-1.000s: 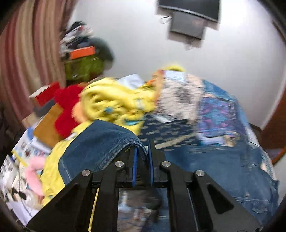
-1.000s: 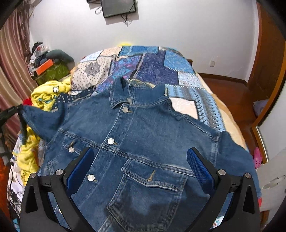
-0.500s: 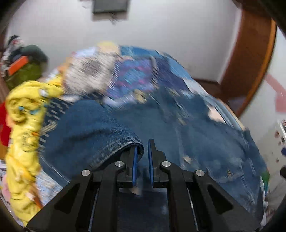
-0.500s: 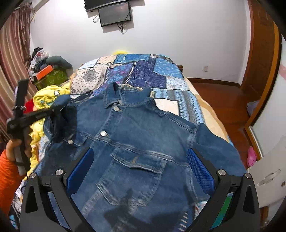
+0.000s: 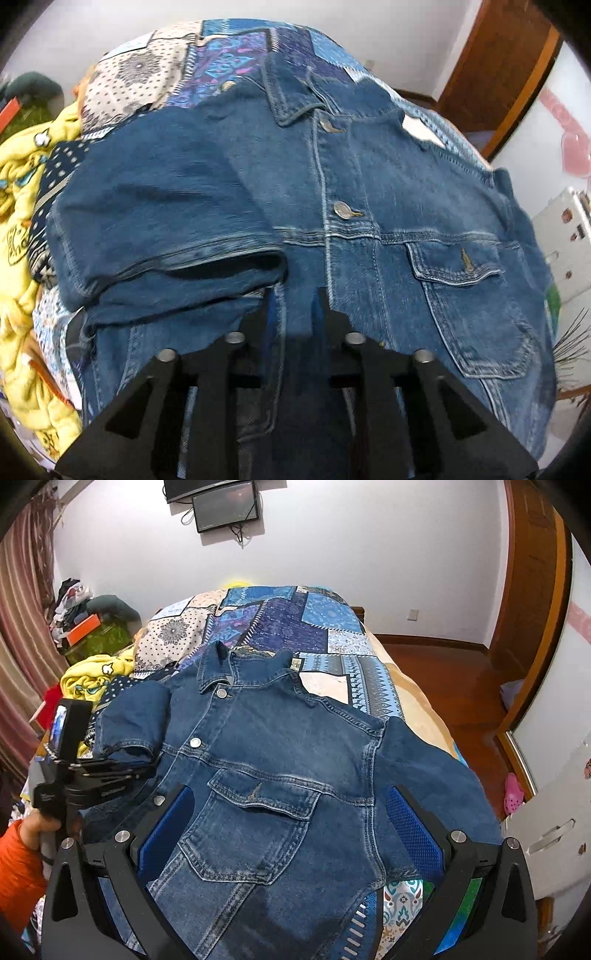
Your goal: Fold large clothes
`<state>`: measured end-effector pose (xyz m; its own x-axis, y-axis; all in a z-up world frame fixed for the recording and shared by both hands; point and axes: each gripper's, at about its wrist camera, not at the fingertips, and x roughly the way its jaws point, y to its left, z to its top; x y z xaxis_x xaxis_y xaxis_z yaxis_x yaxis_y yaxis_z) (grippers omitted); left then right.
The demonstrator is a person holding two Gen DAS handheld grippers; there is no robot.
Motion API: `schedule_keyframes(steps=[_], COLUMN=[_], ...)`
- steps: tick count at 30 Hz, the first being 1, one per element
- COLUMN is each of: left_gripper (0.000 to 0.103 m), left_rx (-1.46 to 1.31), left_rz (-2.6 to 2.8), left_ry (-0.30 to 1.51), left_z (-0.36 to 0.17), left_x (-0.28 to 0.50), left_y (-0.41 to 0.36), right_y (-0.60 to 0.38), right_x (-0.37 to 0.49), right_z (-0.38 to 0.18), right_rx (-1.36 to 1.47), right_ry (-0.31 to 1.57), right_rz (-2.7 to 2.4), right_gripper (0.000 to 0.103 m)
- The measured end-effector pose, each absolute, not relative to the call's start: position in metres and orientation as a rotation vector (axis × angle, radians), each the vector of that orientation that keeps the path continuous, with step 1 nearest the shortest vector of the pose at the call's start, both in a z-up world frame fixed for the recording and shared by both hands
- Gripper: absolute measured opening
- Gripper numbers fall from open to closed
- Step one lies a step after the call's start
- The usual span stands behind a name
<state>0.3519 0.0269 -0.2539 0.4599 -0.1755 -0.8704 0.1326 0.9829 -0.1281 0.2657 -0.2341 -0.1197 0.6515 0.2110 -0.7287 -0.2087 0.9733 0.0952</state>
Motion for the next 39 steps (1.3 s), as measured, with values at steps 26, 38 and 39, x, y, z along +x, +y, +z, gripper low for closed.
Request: schedule_keyframes(steps=[26,38,39], left_gripper=[0.069,0.018,0.017], left_rx=[-1.008,-0.711,-0.648], left_rz=[-0.051,0.145,0.162], left_ry=[0.986,0.972,0.958], left_z=[-0.319,-0.298,-0.287], left_x=[0.358,0.386,0.387], left_y=[0.244,0.237,0.232], right_y=[-0.217,-0.224,-0.226], right_x=[0.302,0.301,0.299], right_z=[-0.153,-0.157,-0.156], right_rx=[0.039,0.048,0.044], right_ry=[0.92,0.94,0.936], right_rz=[0.222,0.21,0.207], right_gripper=[0.103,0.103,0.103])
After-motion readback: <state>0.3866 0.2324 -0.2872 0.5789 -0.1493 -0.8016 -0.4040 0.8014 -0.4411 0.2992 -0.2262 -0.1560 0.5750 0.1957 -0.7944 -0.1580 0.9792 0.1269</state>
